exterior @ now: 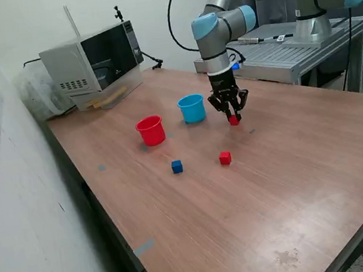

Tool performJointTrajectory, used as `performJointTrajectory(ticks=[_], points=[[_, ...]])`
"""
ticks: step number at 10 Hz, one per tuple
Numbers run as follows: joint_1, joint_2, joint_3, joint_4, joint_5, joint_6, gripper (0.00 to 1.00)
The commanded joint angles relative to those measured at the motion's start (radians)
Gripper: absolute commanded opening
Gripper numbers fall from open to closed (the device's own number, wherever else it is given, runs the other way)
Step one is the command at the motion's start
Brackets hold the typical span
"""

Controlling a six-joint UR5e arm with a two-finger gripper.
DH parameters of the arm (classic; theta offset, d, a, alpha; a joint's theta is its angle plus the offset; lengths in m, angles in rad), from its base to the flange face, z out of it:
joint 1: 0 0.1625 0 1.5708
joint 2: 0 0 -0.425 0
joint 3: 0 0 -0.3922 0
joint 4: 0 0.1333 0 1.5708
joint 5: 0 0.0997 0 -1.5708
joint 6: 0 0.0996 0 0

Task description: Place red objects in the red bin, and blue objects in the blue bin.

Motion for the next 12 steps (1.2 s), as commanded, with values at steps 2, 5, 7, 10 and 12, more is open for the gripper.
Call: performJointTrajectory(ticks=[2,5,7,10,12], points=[[0.0,-0.041,-0.047,0.003,-0.139,0.0,0.0],[0.0,-0.137,-0.123,0.015,-0.139,0.0,0.0],[-0.015,-0.138,-0.211,0.019,-0.139,0.013,0.0],[-0.067,-0.087,-0.356,0.024,-0.139,0.011,0.0],[-0.095,-0.005,-0.427,0.047,-0.139,0.009,0.0]])
